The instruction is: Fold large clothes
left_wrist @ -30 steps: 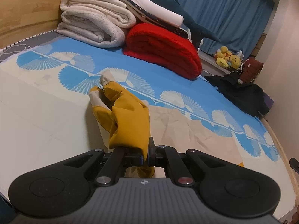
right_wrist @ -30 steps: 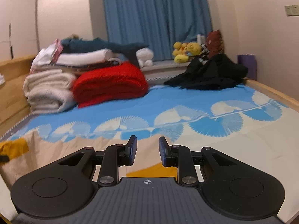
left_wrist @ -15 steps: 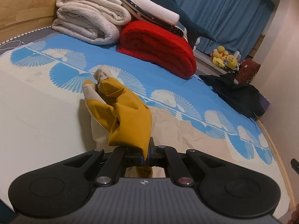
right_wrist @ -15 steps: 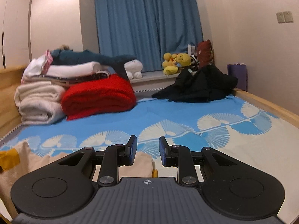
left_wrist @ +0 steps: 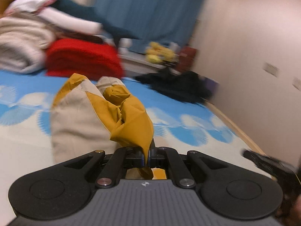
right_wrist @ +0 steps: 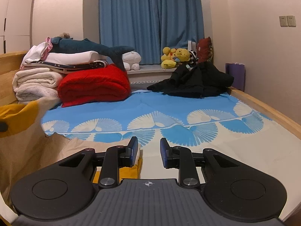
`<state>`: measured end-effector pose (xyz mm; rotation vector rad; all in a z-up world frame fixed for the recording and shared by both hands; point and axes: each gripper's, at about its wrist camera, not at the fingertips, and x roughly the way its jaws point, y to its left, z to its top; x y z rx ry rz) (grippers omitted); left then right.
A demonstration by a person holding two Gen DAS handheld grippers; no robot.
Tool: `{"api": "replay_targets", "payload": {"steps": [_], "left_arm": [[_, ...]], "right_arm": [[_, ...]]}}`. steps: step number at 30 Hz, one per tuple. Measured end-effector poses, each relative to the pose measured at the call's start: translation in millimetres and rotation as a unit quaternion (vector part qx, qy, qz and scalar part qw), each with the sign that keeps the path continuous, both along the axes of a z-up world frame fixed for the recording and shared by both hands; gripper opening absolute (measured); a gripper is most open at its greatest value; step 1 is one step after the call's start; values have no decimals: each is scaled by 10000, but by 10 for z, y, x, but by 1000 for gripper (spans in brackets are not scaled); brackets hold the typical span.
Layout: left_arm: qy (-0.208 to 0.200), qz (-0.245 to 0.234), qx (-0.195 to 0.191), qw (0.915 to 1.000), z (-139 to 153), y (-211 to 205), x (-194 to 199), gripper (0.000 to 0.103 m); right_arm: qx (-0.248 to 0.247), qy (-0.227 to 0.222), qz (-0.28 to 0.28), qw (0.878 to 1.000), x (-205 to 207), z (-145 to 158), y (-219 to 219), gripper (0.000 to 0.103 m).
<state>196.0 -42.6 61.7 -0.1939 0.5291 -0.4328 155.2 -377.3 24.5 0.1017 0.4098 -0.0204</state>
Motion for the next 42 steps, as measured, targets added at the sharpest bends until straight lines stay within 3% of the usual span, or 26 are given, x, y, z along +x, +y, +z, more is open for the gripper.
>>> {"api": "replay_targets", "payload": {"steps": [5, 10, 12, 13, 15, 17, 19, 22, 25, 28, 30, 31, 33, 36, 37, 39, 42], "left_arm": [[224, -1139, 485, 9921, -262, -877, -98, 3], [718, -2352, 1228, 9615, -669, -1573, -220, 9], [1251, -2792, 1239, 9439, -817, -1660, -185, 38], [1264, -2848, 1219, 9424, -820, -1643, -195, 43], [917, -2780, 1115, 9497, -700, -1495, -188, 56], [850, -2588, 763, 9592, -598, -1281, -111, 58], [989, -2085, 457, 9719, -553, -986, 66, 58], [1145, -1184, 396, 9856, -556, -573, 292, 58], [1331, -409, 481, 9891, -593, -202, 501, 58], [1513, 66, 716, 9859, -632, 74, 629, 60], [1638, 234, 832, 9827, -661, 219, 650, 62], [1677, 276, 872, 9816, -683, 262, 679, 62], [1707, 286, 930, 9805, -646, 335, 660, 62], [1712, 174, 940, 9806, -671, 300, 646, 68], [1703, 122, 941, 9808, -692, 291, 611, 69], [1697, 3, 941, 9810, -707, 276, 545, 70], [1748, -190, 1011, 9792, -817, 182, 514, 71]], "right_arm": [[263, 40, -147, 9995, -26, -14, -148, 27], [798, 139, -132, 9966, 5, -40, -262, 27], [1026, 202, -56, 9945, 45, -60, -282, 30], [1152, 266, 3, 9930, 70, -79, -284, 34], [1326, 446, 125, 9901, 141, -125, -266, 41], [1512, 691, 325, 9855, 220, -188, -233, 45], [1689, 978, 528, 9793, 314, -259, -177, 48], [1762, 1477, 736, 9704, 456, -388, -29, 49], [1697, 2082, 776, 9601, 617, -576, 156, 49], [1424, 2745, 713, 9483, 759, -813, 342, 49], [1267, 2772, 775, 9493, 786, -858, 456, 42], [1240, 2727, 853, 9503, 788, -861, 501, 23], [1143, 2581, 991, 9542, 765, -838, 574, 2], [1443, 1958, 994, 9649, 673, -633, 446, 1], [1748, 1595, 923, 9672, 619, -526, 324, 0], [1898, 1116, 587, 9737, 511, -387, 109, 0], [1536, 1526, 205, 9761, 518, -494, -5, 0]]}}
